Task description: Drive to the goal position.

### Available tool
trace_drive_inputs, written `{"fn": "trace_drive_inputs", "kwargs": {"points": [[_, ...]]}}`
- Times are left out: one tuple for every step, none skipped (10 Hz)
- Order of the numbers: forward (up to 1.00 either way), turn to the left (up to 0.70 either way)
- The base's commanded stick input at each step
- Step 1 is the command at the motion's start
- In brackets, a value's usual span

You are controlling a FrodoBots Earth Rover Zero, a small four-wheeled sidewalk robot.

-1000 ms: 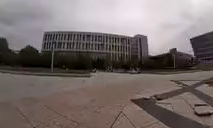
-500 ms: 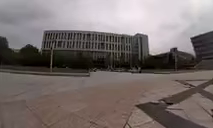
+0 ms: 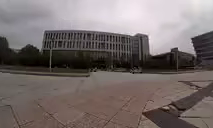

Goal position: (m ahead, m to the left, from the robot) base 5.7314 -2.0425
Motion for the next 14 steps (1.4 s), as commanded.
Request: {"fn": "trace_drive_inputs", "kwargs": {"points": [[0.7, 0.0], [0.7, 0.0], [0.7, 0.0], [0.7, 0.0], [0.7, 0.0], [0.7, 0.0], [0.7, 0.0], [0.7, 0.0], [0.7, 0.0], [0.7, -0.07], [0.7, -0.35], [0.7, -0.35], [0.7, -0.35], [0.7, -0.35]]}}
